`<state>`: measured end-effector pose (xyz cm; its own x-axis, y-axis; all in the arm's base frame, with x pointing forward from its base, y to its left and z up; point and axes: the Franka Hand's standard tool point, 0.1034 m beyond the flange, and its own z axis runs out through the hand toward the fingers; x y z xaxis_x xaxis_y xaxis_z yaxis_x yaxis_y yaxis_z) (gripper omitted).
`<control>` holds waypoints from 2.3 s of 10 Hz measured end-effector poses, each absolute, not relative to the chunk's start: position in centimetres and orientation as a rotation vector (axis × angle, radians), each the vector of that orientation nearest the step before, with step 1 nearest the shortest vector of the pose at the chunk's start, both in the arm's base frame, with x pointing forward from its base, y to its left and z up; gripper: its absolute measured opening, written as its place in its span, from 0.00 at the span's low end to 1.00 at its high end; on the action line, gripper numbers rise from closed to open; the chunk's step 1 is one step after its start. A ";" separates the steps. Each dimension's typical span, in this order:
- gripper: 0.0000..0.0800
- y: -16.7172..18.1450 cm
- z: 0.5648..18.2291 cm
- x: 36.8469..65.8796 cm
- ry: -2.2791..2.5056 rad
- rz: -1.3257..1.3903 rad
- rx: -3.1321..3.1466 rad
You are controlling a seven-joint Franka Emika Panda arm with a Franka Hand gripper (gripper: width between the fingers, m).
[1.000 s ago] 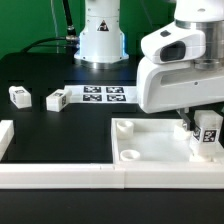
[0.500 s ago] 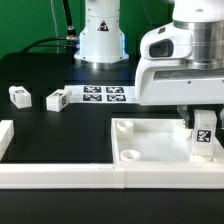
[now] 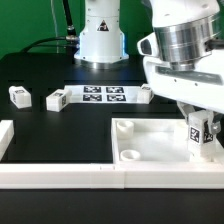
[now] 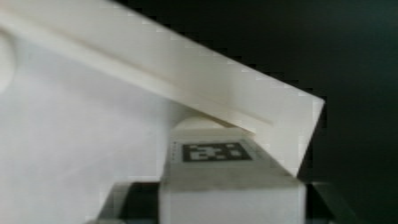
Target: Assemble square table
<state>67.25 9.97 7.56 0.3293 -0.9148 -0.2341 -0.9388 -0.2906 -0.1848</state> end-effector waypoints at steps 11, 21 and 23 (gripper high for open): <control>0.81 10.5 7.9 67.4 0.638 -0.003 -2.875; 0.37 10.5 7.4 67.7 0.398 -0.074 -3.005; 0.37 10.4 7.2 67.8 0.897 -0.059 -2.877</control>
Offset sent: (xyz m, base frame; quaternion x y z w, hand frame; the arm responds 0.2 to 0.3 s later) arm 0.0000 0.0000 0.0000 0.0000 0.0000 0.0000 1.0000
